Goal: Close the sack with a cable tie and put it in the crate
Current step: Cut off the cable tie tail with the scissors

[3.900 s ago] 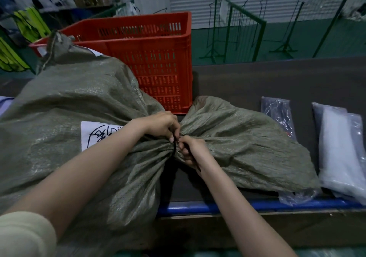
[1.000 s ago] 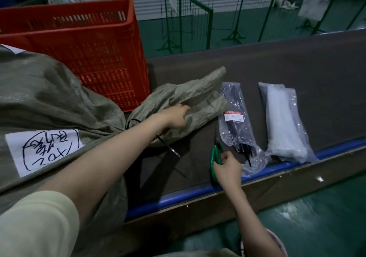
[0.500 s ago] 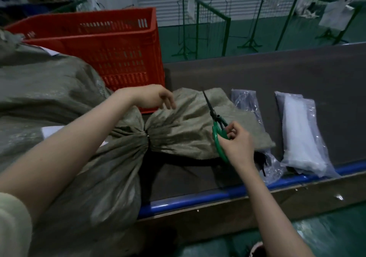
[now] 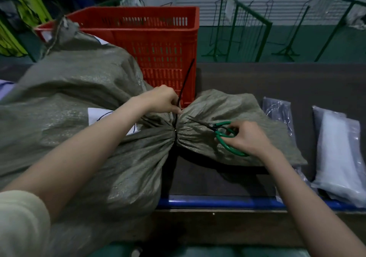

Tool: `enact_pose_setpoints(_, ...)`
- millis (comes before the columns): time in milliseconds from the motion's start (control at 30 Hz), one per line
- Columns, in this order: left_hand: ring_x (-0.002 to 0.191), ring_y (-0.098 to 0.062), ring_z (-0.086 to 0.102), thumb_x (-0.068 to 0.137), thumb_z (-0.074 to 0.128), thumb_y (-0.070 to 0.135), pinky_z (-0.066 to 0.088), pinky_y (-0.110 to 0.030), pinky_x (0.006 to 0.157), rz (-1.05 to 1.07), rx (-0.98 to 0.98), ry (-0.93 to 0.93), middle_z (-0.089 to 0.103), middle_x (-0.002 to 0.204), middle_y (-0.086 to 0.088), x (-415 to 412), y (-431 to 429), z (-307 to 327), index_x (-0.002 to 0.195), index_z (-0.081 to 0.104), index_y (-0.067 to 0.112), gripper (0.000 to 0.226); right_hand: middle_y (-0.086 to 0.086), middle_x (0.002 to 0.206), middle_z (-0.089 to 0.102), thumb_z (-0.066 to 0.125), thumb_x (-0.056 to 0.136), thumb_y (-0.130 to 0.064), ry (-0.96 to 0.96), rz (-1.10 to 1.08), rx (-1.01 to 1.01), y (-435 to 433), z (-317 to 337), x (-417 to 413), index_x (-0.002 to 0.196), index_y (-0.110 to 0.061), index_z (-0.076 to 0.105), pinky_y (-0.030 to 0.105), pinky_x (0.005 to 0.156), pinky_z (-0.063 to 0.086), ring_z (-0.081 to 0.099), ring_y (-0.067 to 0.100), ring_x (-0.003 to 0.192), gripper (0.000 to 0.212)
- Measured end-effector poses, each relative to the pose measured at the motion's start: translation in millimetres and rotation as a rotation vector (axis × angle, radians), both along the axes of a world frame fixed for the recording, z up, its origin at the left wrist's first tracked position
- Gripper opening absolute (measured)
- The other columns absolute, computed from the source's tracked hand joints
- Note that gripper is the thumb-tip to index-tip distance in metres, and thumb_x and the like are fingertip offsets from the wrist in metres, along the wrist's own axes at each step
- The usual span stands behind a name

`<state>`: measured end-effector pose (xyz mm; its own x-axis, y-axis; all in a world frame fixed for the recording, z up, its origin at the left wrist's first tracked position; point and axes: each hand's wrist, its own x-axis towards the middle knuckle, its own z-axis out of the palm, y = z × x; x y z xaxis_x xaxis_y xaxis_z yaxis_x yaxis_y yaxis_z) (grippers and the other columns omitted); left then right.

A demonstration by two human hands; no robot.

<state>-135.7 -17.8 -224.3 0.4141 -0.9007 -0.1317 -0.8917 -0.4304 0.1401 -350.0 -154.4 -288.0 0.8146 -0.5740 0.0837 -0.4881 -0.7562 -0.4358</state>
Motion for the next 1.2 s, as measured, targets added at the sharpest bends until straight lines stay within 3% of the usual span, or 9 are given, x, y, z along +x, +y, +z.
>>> enact_pose_setpoints(167,0.086,-0.020,0.063,0.078,0.070,0.034,0.046,-0.029,0.073,0.007,-0.022,0.064,0.071,0.087,-0.006,-0.9,-1.1,1.9,0.091,0.074,0.007,0.031,0.000,0.073,0.071,0.064,0.070,-0.053,0.030,0.152,0.002,-11.2,1.6,24.5,0.091,-0.019,0.070,0.036,0.063,0.055,0.064,0.017,0.064,0.041)
enact_pose_setpoints(300,0.079,-0.014,0.062,0.077,0.072,0.029,0.051,-0.030,0.079,0.003,-0.028,0.108,0.063,0.068,0.008,-5.3,-2.0,4.6,0.093,0.075,0.009,0.026,0.001,0.078,0.071,0.058,0.065,-0.061,0.072,0.232,-0.014,-16.0,0.7,40.4,0.096,-0.021,0.069,0.039,0.068,0.057,0.065,0.019,0.073,0.051)
enact_pose_setpoints(400,0.073,-0.008,0.060,0.077,0.072,0.025,0.051,-0.028,0.077,0.004,-0.044,0.151,0.058,0.065,0.016,-6.7,-1.2,6.7,0.094,0.075,0.009,0.023,0.002,0.080,0.071,0.061,0.068,-0.058,0.102,0.286,-0.024,-16.2,0.1,47.6,0.098,-0.023,0.069,0.038,0.069,0.056,0.064,0.020,0.074,0.046)
enact_pose_setpoints(533,0.079,-0.013,0.062,0.077,0.073,0.026,0.051,-0.031,0.075,0.046,-0.077,0.158,0.062,0.070,0.008,-6.1,-1.5,3.7,0.090,0.075,0.006,0.024,0.003,0.078,0.071,0.064,0.072,-0.054,0.100,0.319,-0.039,-15.0,-0.4,51.0,0.098,-0.022,0.069,0.035,0.065,0.053,0.064,0.019,0.071,0.042)
enact_pose_setpoints(633,0.072,-0.009,0.058,0.078,0.072,0.025,0.044,-0.022,0.064,0.068,-0.098,0.181,0.059,0.067,0.011,-5.5,-2.7,-0.1,0.087,0.073,0.004,0.023,0.005,0.075,0.072,0.066,0.073,-0.052,0.083,0.334,-0.040,-16.3,-5.2,51.6,0.100,-0.017,0.071,0.034,0.062,0.053,0.063,0.017,0.065,0.044)
enact_pose_setpoints(700,0.071,-0.007,0.057,0.079,0.071,0.023,0.042,-0.018,0.060,0.084,-0.113,0.201,0.060,0.068,0.011,-5.5,-3.0,-1.0,0.086,0.073,0.004,0.021,0.006,0.070,0.071,0.066,0.074,-0.051,0.091,0.333,-0.043,-19.0,-9.0,52.2,0.092,-0.011,0.073,0.035,0.060,0.051,0.059,0.015,0.057,0.044)
enact_pose_setpoints(833,0.087,-0.011,0.061,0.080,0.070,0.021,0.050,-0.026,0.078,0.088,-0.158,0.223,0.066,0.084,0.002,-5.7,-3.3,-1.6,0.093,0.074,0.003,0.023,0.006,0.060,0.063,0.063,0.077,-0.049,0.127,0.362,-0.058,-22.1,-15.9,52.8,0.066,-0.009,0.061,0.035,0.058,0.049,0.054,0.019,0.053,0.042)
enact_pose_setpoints(967,0.070,0.003,0.054,0.080,0.070,0.017,0.040,-0.008,0.064,0.102,-0.198,0.234,0.062,0.075,0.010,-3.9,-1.4,-1.9,0.092,0.074,0.008,0.016,0.007,0.060,0.057,0.056,0.083,-0.050,0.203,0.379,-0.157,-14.0,-10.2,54.7,0.077,-0.002,0.065,0.032,0.061,0.046,0.053,0.023,0.057,0.049)
enact_pose_setpoints(1200,0.092,-0.013,0.061,0.083,0.067,0.017,0.046,-0.024,0.082,0.164,-0.289,0.211,0.065,0.086,0.001,-1.2,-3.9,-7.5,0.088,0.073,0.008,0.012,-0.004,0.050,0.039,0.051,0.086,-0.052,0.231,0.390,-0.255,-12.9,-11.2,52.0,0.079,-0.003,0.063,0.027,0.062,0.036,0.048,0.021,0.060,0.051)
